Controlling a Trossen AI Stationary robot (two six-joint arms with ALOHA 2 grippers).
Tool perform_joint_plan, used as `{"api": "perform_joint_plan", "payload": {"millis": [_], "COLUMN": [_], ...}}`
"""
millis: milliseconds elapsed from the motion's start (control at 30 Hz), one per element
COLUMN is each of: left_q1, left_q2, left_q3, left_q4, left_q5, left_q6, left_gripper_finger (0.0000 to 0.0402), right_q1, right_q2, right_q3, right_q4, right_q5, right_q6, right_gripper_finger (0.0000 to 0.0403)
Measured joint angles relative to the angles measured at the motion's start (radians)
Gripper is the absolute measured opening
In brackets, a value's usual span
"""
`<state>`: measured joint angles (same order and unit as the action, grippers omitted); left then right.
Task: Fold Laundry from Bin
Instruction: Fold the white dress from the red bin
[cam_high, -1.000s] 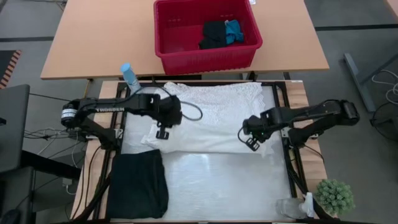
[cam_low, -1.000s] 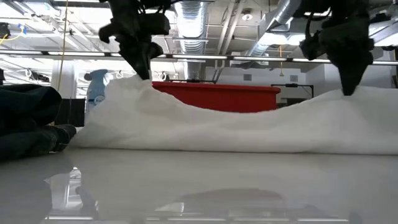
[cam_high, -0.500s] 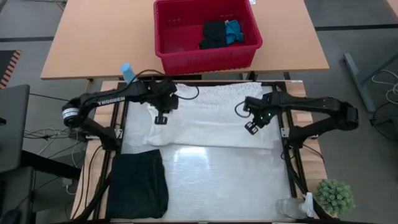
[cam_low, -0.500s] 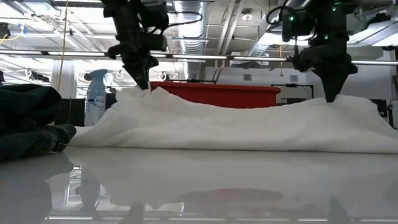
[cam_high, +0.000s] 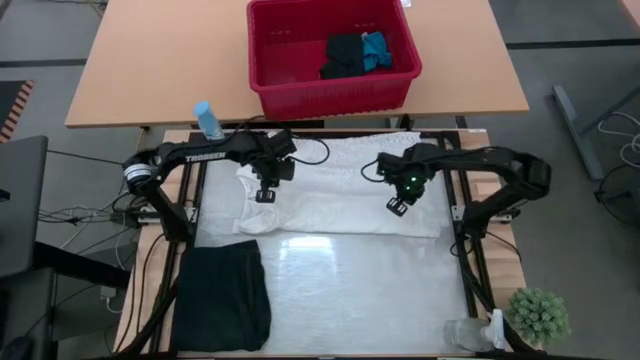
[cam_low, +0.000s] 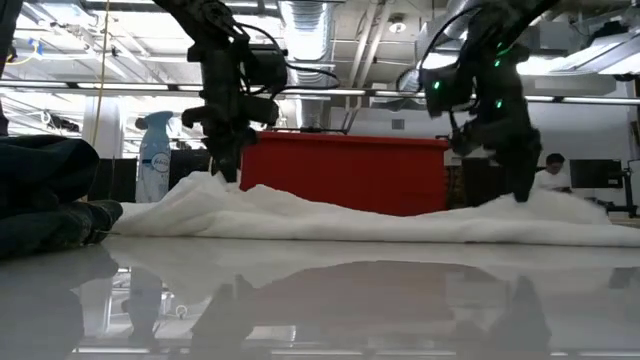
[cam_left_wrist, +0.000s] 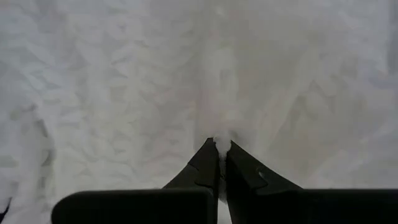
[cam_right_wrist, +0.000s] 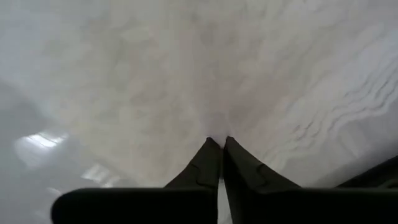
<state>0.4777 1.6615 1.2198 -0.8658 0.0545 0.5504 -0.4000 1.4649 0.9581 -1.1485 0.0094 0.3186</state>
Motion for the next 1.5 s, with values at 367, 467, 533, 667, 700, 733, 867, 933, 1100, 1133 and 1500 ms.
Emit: {"api": "perform_joint_plan", "payload": {"millis": [367,467,533,667,700,733,867,933,1100,1133,1500], "left_q1": [-0.001,-0.009,-0.012,-0.012,-0.012,-0.012,0.007,0.025,-0.039,-0.083,-0.61], "left_q2": [0.007,0.008,0.008,0.008,0.008,0.008,-0.002,-0.035,-0.232,-0.279,-0.554], "left_q3": [0.001,0.03,0.069,0.16,0.183,0.209,0.337,0.395,0.319,0.275,-0.228], "left_q4": [-0.074,-0.161,-0.208,-0.239,-0.24,-0.249,-0.349,-0.391,-0.329,-0.31,-0.156], "left_q5": [-0.097,-0.094,-0.09,-0.121,-0.175,-0.236,-0.271,-0.135,0.008,-0.043,-0.364], "left_q6": [0.045,0.079,0.098,0.087,0.051,0.013,-0.089,-0.191,-0.437,-0.465,-0.927], "left_gripper_finger": [0.0014,0.0044,0.0071,0.013,0.0144,0.0156,0.0183,0.0183,0.0162,0.0155,0.0133], "right_q1": [0.005,0.005,0.004,-0.012,-0.016,-0.018,-0.024,-0.028,-0.028,-0.028,-0.027], "right_q2": [0.075,0.029,-0.002,-0.054,-0.062,-0.07,-0.104,-0.124,-0.175,-0.181,-0.202], "right_q3": [0.0,0.0,0.0,0.0,0.0,0.0,0.0,0.0,0.0,0.0,0.0], "right_q4": [0.086,0.095,0.098,0.115,0.12,0.121,0.121,0.121,0.126,0.13,0.186], "right_q5": [0.041,0.041,0.041,0.046,0.05,0.059,0.103,0.103,0.103,0.104,0.102], "right_q6": [-0.147,-0.148,-0.158,-0.143,-0.138,-0.136,-0.137,-0.14,-0.136,-0.136,-0.133], "right_gripper_finger": [0.0059,0.0066,0.0076,0.0111,0.0121,0.013,0.016,0.0169,0.0175,0.0175,0.0175]}}
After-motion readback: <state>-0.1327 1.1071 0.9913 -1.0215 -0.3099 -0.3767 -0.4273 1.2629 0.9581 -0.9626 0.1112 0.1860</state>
